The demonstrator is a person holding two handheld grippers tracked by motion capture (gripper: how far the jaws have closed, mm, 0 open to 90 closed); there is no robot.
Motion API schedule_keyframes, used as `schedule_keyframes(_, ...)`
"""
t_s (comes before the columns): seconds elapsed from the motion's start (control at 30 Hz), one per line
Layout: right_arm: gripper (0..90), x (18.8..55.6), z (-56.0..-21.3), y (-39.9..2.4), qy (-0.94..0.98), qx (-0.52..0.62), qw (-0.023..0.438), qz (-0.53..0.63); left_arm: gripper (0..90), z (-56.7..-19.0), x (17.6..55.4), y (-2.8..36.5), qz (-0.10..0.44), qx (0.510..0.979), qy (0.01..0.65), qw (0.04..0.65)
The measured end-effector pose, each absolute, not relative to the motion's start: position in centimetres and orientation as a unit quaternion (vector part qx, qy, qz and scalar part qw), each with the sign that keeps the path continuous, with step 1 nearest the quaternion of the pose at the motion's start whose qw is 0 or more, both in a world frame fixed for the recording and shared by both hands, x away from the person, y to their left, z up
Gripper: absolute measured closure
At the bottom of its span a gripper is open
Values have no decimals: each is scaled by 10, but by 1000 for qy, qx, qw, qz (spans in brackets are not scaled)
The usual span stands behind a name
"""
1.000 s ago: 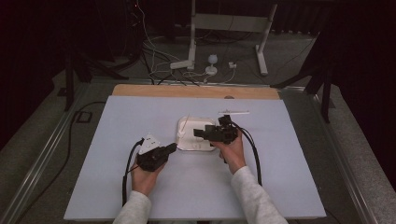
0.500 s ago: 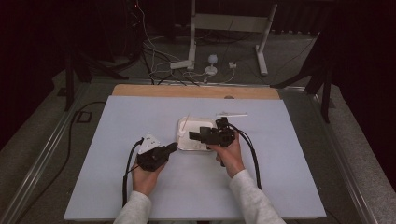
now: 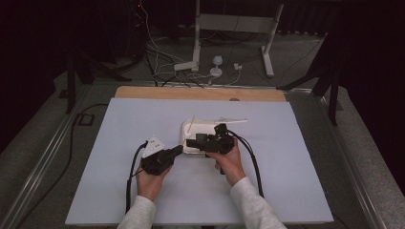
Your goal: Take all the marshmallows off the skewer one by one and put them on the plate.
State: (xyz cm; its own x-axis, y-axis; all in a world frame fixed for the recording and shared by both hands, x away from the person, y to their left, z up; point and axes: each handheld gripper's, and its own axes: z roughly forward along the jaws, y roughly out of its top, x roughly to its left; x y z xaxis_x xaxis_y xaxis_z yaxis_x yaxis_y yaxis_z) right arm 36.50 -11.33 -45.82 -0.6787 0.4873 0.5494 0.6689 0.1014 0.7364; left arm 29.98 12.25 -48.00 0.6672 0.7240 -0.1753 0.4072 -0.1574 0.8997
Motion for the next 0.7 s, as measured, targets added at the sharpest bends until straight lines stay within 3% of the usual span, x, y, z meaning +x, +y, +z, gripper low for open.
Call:
schedule_keyframes(0.2, 632, 364, -465, -105, -732, -396, 103, -545, 900, -480, 299, 118, 147, 750, 371, 528)
schedule_keyframes(0.27, 665, 364, -465, -105, -730, -397, 105, -547, 900, -480, 299, 117, 147, 750, 370, 529)
schedule_keyframes(0.33, 763, 363, -465, -104, -726, -397, 109, -551, 900, -480, 298, 116, 144, 750, 368, 530)
schedule_keyframes(0.7, 812, 360, -455, -109, -722, -393, 81, -564, 900, -481, 297, 117, 143, 753, 354, 535)
